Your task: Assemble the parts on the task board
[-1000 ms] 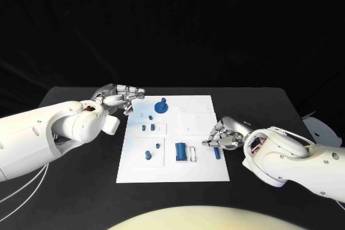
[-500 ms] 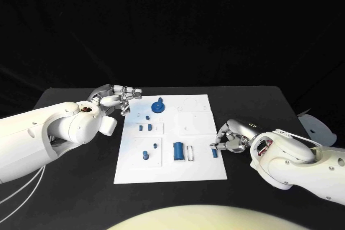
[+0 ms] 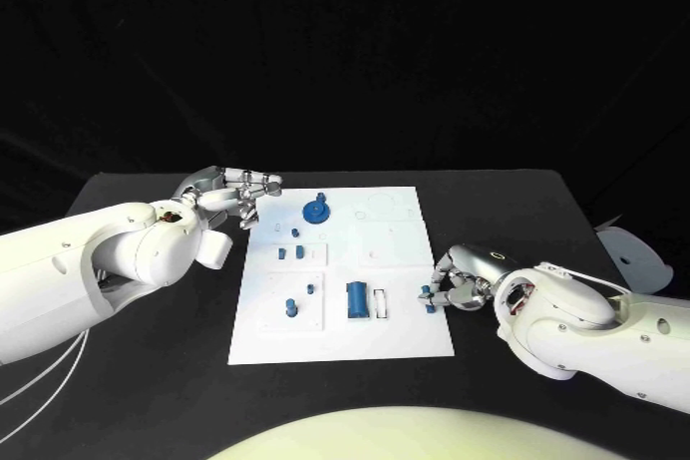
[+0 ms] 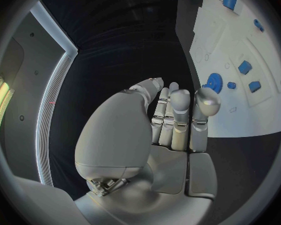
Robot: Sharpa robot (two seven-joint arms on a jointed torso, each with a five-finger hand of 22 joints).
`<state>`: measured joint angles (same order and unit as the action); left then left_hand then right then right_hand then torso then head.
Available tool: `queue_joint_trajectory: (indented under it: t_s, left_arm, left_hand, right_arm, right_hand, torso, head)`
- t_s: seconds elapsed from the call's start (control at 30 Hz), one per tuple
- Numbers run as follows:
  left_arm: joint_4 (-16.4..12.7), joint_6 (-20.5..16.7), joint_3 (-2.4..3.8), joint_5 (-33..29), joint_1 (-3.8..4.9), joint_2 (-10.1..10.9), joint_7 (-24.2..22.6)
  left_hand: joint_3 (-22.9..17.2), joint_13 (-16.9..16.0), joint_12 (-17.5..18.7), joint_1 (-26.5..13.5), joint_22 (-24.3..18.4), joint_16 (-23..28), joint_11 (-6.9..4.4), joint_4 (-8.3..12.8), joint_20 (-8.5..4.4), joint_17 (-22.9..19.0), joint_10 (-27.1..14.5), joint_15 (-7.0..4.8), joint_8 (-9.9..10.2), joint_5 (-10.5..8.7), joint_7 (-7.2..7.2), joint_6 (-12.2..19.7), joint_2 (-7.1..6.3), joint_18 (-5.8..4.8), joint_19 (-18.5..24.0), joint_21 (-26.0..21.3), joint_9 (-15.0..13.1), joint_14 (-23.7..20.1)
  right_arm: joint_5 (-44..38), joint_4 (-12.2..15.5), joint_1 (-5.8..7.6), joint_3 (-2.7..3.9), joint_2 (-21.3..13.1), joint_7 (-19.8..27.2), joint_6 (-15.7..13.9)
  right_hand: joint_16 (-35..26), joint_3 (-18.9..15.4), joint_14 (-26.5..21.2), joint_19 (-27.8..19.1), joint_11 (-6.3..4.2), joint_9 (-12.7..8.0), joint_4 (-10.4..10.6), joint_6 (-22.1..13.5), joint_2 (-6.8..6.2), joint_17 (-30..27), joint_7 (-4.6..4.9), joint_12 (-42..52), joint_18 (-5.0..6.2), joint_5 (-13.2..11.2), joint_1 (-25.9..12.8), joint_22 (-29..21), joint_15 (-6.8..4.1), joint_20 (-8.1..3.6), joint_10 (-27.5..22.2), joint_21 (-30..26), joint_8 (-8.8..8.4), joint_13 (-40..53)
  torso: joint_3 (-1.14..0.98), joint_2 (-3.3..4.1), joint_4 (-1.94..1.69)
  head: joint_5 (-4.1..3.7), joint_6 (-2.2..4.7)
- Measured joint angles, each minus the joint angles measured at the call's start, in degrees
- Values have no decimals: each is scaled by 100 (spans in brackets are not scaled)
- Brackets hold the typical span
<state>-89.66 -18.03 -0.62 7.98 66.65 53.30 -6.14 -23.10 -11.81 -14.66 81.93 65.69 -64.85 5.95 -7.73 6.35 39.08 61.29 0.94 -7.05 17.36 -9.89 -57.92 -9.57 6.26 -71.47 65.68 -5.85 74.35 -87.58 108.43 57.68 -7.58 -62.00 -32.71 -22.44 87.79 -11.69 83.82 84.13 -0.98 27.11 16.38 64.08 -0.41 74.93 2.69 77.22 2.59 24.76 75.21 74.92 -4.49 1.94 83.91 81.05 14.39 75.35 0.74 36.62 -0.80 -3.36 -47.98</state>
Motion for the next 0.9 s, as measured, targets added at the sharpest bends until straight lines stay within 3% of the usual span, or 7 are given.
queue_joint_trajectory:
  t_s: [0.9]
  left_arm:
    - [-12,22,-1,0,0,31,7]
  left_hand:
    - [0,2,0,0,0,0,0,0,0,0,0,0,0,0,0,0,0,0,0,0,-1,0]
  right_arm:
    - [-316,-231,-115,20,232,-154,227]
  right_hand:
    - [0,-29,0,0,-8,81,28,67,-22,-2,-8,2,0,-40,-23,3,0,0,9,-1,68,2]
  torso:
    - [3,-5,-9]
  head:
    - [49,-55]
